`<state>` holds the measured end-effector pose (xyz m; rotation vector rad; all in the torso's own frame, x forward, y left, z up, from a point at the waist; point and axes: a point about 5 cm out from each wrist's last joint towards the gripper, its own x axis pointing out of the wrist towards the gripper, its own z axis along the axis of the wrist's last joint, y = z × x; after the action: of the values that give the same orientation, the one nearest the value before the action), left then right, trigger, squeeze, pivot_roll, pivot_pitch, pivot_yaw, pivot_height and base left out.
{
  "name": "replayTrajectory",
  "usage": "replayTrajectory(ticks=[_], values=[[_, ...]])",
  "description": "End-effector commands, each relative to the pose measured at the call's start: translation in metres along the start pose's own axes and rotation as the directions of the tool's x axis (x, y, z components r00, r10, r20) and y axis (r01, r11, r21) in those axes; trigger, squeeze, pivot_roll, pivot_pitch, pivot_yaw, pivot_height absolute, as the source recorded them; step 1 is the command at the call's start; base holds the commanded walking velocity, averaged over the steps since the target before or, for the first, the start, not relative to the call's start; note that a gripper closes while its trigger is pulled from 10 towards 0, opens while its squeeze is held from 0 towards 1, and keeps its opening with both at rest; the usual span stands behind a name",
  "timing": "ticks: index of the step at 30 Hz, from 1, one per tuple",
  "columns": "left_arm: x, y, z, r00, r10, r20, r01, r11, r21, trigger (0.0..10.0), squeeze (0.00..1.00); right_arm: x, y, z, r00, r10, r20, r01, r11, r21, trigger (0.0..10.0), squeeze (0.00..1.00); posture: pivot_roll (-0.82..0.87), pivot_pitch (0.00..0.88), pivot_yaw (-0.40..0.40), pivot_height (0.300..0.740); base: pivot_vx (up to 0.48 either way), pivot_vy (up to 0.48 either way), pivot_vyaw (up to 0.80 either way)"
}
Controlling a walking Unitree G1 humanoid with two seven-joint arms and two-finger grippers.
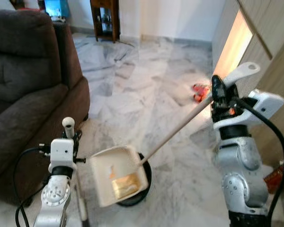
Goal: Sweep floor
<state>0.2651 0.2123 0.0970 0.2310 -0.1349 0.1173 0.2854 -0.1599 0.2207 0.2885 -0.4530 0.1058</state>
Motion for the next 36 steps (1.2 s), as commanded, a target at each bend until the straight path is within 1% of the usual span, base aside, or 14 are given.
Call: replayTrajectory(ticks=[1,5,10,13,15,18,20,23,25,28,29,30,31,36], values=[[0.004,0.005,0.011,0.998,0.012,0.058,-0.013,1.000,0.025,10.0,0.00,0.006,0.013,0.017,0.995,0.046,0.088,-0.050,0.998,0.037,10.0,0.00,0.03,0.051,-0.013,0.740,0.375,0.000,0.00],[0.005,0.005,0.012,0.998,0.015,0.063,-0.017,1.000,0.023,10.0,0.00,0.007,0.017,0.017,0.994,0.054,0.090,-0.058,0.997,0.043,10.0,0.00,0.03,0.054,-0.011,0.740,0.367,0.000,0.00],[0.006,0.005,0.013,0.997,0.012,0.079,-0.014,1.000,0.017,10.0,0.00,0.007,0.026,0.015,0.992,0.087,0.087,-0.090,0.996,0.025,10.0,0.00,0.03,0.059,-0.010,0.740,0.000,0.000,0.00],[0.006,0.003,0.014,0.997,-0.003,0.082,0.000,1.000,0.030,10.0,0.00,0.005,0.037,0.014,0.988,0.126,0.085,-0.127,0.992,0.007,10.0,0.00,0.03,0.062,-0.009,0.740,0.000,0.000,0.00],[0.005,0.001,0.014,0.996,-0.016,0.086,0.012,0.999,0.041,10.0,0.00,0.003,0.045,0.014,0.981,0.177,0.081,-0.176,0.984,-0.027,10.0,0.00,0.03,0.065,-0.008,0.740,0.000,0.000,0.00],[0.005,0.002,0.014,0.996,-0.013,0.086,0.010,0.999,0.038,10.0,0.00,0.001,0.049,0.014,0.978,0.189,0.083,-0.188,0.982,-0.023,10.0,0.00,0.03,0.069,-0.007,0.740,0.000,0.000,0.00],[0.005,0.002,0.015,0.996,-0.012,0.087,0.009,0.999,0.037,10.0,0.00,-0.001,0.057,0.014,0.972,0.217,0.086,-0.216,0.976,-0.021,10.0,0.00,0.03,0.069,-0.007,0.740,0.000,0.000,0.00],[0.006,0.002,0.015,0.996,-0.010,0.089,0.007,0.999,0.036,10.0,0.00,-0.002,0.067,0.014,0.963,0.253,0.093,-0.250,0.967,-0.043,10.0,0.00,0.03,0.072,-0.007,0.740,0.000,0.000,0.00],[0.006,0.001,0.015,0.996,-0.011,0.091,0.007,0.999,0.037,10.0,0.00,-0.003,0.075,0.015,0.956,0.273,0.109,-0.266,0.961,-0.077,10.0,0.00,0.03,0.072,-0.007,0.740,0.000,0.000,0.00],[0.006,0.001,0.015,0.996,-0.010,0.091,0.007,0.999,0.037,10.0,0.00,-0.003,0.081,0.018,0.948,0.293,0.126,-0.281,0.954,-0.106,10.0,0.00,0.03,0.074,-0.008,0.740,0.000,0.000,0.00],[0.006,0.001,0.016,0.996,-0.010,0.092,0.006,0.999,0.037,10.0,0.00,-0.004,0.085,0.019,0.943,0.305,0.136,-0.288,0.949,-0.130,10.0,0.00,0.03,0.074,-0.008,0.740,0.000,0.000,0.00],[0.006,0.001,0.015,0.996,-0.010,0.093,0.007,0.999,0.037,10.0,0.00,-0.006,0.093,0.021,0.927,0.344,0.152,-0.315,0.930,-0.188,10.0,0.00,0.03,0.074,-0.008,0.740,0.000,0.000,0.00],[0.006,0.001,0.015,0.996,-0.010,0.093,0.007,0.999,0.037,10.0,0.00,-0.006,0.093,0.021,0.927,0.344,0.152,-0.315,0.930,-0.188,10.0,0.00,0.03,0.074,-0.008,0.740,0.000,0.000,0.00],[0.005,0.000,0.016,0.995,-0.016,0.096,0.013,0.999,0.037,10.0,0.00,-0.013,0.112,0.021,0.899,0.407,0.159,-0.372,0.904,-0.211,10.0,0.00,0.03,0.076,-0.009,0.740,0.000,0.000,0.00]])
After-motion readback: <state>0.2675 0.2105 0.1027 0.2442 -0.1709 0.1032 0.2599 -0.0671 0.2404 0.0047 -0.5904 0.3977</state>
